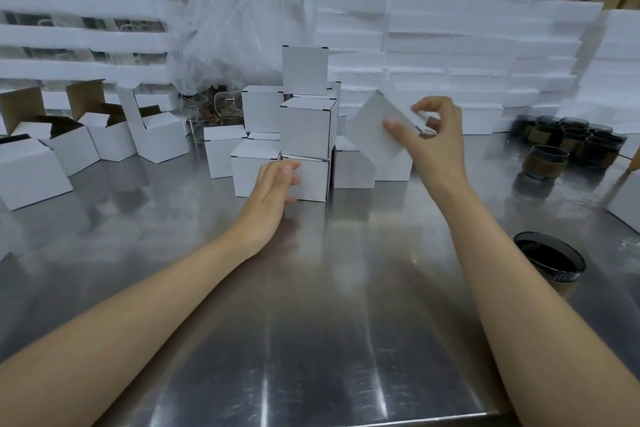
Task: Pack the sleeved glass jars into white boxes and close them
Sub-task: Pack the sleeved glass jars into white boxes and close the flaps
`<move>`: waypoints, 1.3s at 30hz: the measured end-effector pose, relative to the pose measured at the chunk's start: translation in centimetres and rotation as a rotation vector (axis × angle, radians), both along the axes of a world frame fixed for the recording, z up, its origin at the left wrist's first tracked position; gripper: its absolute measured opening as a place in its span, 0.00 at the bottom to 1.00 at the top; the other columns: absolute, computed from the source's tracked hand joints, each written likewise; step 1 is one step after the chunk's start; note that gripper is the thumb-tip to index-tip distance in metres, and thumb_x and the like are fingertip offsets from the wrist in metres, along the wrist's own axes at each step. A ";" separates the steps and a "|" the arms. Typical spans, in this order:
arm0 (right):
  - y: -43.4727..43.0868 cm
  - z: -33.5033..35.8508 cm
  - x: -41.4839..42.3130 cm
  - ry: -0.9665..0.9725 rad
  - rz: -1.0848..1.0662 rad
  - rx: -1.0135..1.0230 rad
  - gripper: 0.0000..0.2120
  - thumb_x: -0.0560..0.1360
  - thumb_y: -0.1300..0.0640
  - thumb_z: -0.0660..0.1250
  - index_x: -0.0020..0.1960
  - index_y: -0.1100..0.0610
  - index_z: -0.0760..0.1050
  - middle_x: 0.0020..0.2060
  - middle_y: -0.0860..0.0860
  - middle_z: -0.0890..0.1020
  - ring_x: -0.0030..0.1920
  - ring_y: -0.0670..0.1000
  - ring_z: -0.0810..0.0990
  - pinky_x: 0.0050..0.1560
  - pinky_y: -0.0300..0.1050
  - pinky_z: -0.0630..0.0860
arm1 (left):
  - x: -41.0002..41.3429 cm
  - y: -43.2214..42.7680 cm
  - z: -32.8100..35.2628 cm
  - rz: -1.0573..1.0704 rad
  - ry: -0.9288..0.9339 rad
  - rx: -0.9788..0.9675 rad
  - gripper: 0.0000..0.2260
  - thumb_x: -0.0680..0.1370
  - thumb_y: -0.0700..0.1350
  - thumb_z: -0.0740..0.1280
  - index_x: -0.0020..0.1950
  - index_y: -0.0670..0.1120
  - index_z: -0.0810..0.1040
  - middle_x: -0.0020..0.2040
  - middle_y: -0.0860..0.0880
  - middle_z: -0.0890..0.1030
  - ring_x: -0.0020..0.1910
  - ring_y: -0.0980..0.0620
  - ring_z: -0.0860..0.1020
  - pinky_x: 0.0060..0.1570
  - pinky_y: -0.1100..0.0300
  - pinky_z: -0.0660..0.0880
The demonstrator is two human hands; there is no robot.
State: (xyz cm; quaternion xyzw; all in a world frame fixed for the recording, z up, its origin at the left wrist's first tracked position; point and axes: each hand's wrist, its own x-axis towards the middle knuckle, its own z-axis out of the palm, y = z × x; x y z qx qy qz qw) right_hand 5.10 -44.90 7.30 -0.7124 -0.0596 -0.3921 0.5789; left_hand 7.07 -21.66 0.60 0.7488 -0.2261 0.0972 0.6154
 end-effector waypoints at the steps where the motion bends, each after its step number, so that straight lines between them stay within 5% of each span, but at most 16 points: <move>1: -0.1 0.0 0.6 -0.054 -0.060 0.017 0.16 0.67 0.51 0.75 0.47 0.43 0.69 0.55 0.48 0.69 0.52 0.43 0.73 0.46 0.35 0.74 | 0.2 0.0 0.0 0.010 -0.003 0.006 0.14 0.83 0.54 0.49 0.61 0.53 0.70 0.62 0.50 0.71 0.60 0.60 0.74 0.60 0.59 0.74; 6: -0.5 -0.2 4.8 -0.085 -0.183 -0.118 0.14 0.72 0.53 0.71 0.55 0.49 0.71 0.59 0.48 0.72 0.51 0.31 0.71 0.49 0.33 0.71 | 0.4 0.0 -0.3 -0.012 -0.073 0.047 0.15 0.82 0.55 0.49 0.59 0.54 0.72 0.60 0.52 0.73 0.58 0.60 0.75 0.55 0.62 0.74; 11: 0.5 -2.9 7.8 -0.054 -0.044 -0.321 0.18 0.79 0.63 0.62 0.69 0.60 0.70 0.65 0.56 0.69 0.64 0.49 0.69 0.67 0.49 0.69 | 1.0 0.2 -0.6 -0.022 -0.060 0.061 0.11 0.84 0.49 0.52 0.57 0.52 0.74 0.57 0.55 0.76 0.60 0.58 0.75 0.56 0.58 0.73; 16: 0.9 -4.4 7.8 -0.029 0.011 -0.176 0.26 0.78 0.61 0.65 0.74 0.58 0.61 0.64 0.43 0.71 0.62 0.33 0.70 0.68 0.42 0.69 | 0.8 0.3 -0.4 -0.008 -0.064 0.135 0.11 0.83 0.47 0.55 0.61 0.51 0.75 0.59 0.58 0.78 0.62 0.57 0.74 0.66 0.49 0.70; 18: 0.7 -5.4 7.6 -0.004 0.031 -0.205 0.27 0.80 0.57 0.63 0.76 0.54 0.59 0.64 0.36 0.69 0.65 0.36 0.69 0.68 0.39 0.66 | 0.6 0.3 -0.4 -0.005 -0.054 0.160 0.12 0.84 0.46 0.56 0.63 0.51 0.75 0.61 0.59 0.77 0.64 0.59 0.73 0.68 0.51 0.68; 22: -1.3 -6.2 8.0 -0.037 -0.295 -0.061 0.20 0.81 0.62 0.53 0.72 0.54 0.66 0.58 0.46 0.79 0.60 0.46 0.73 0.59 0.30 0.66 | 0.1 0.4 -0.4 -0.001 -0.030 0.225 0.12 0.83 0.47 0.57 0.64 0.55 0.74 0.61 0.63 0.76 0.61 0.63 0.73 0.59 0.70 0.67; 27: -5.0 -6.3 9.8 0.170 -0.629 0.107 0.19 0.77 0.70 0.51 0.62 0.61 0.74 0.62 0.56 0.73 0.62 0.55 0.72 0.52 0.30 0.62 | 0.0 0.0 -0.4 0.020 -0.034 0.248 0.10 0.83 0.46 0.58 0.58 0.60 0.73 0.59 0.63 0.75 0.55 0.63 0.75 0.56 0.70 0.67; 35: -7.2 -6.0 13.3 0.297 -0.657 0.149 0.17 0.77 0.73 0.54 0.60 0.63 0.74 0.65 0.56 0.67 0.62 0.53 0.72 0.50 0.29 0.63 | 0.8 -0.3 -1.0 0.053 -0.087 0.263 0.09 0.81 0.43 0.60 0.56 0.57 0.74 0.57 0.62 0.76 0.56 0.72 0.72 0.50 0.81 0.64; 39: -8.2 -5.9 14.7 0.424 -0.675 -0.016 0.16 0.80 0.64 0.58 0.66 0.55 0.73 0.69 0.53 0.66 0.67 0.54 0.66 0.61 0.45 0.66 | 1.1 -0.2 -1.2 0.047 -0.111 0.268 0.09 0.81 0.43 0.60 0.56 0.56 0.75 0.56 0.62 0.76 0.56 0.69 0.73 0.51 0.79 0.65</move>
